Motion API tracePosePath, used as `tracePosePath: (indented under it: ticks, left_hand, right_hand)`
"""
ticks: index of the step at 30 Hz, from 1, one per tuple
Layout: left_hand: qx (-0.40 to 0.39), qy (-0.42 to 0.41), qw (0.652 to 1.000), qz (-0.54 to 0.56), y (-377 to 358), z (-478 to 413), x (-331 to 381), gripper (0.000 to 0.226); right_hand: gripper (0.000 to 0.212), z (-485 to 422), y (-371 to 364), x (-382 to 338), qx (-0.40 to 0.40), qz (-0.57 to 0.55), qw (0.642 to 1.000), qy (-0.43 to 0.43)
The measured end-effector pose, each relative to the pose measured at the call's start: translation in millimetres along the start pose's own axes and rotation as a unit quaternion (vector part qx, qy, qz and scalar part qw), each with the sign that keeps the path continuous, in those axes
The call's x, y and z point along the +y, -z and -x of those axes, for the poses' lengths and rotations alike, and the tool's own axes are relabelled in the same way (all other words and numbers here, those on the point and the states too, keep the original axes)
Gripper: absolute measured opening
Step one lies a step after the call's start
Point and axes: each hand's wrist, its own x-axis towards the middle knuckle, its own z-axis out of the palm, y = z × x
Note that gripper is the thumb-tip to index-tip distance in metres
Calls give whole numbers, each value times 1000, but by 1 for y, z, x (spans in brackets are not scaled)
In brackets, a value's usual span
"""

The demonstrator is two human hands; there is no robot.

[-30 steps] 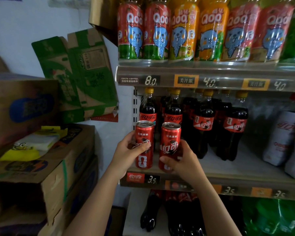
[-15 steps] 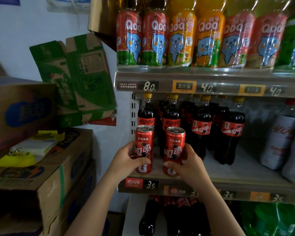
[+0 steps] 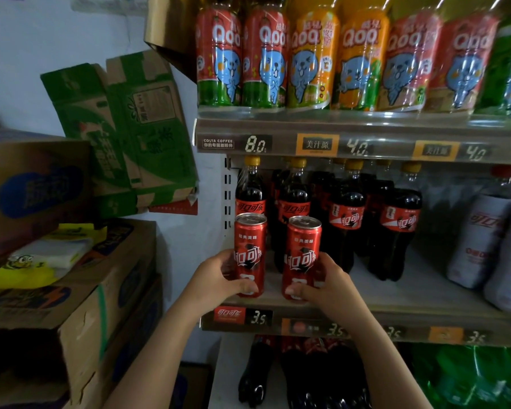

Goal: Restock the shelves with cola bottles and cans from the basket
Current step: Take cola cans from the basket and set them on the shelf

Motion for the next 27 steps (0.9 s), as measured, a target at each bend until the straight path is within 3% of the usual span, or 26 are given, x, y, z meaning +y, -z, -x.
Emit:
tracePosePath:
  ticks: [7, 16, 27]
  left_hand:
    - [15, 1, 999, -30, 0, -2, -1, 64]
    - [35, -2, 999, -41, -3, 1, 2, 62]
    - [48, 8, 998, -45, -7, 9, 7, 68]
  right_hand:
    - [70, 2, 0, -1, 1, 7, 1000, 4]
    - [80, 0, -2, -2, 2, 16, 1000, 1]
    - [73, -3, 1, -6, -42, 21, 999, 3]
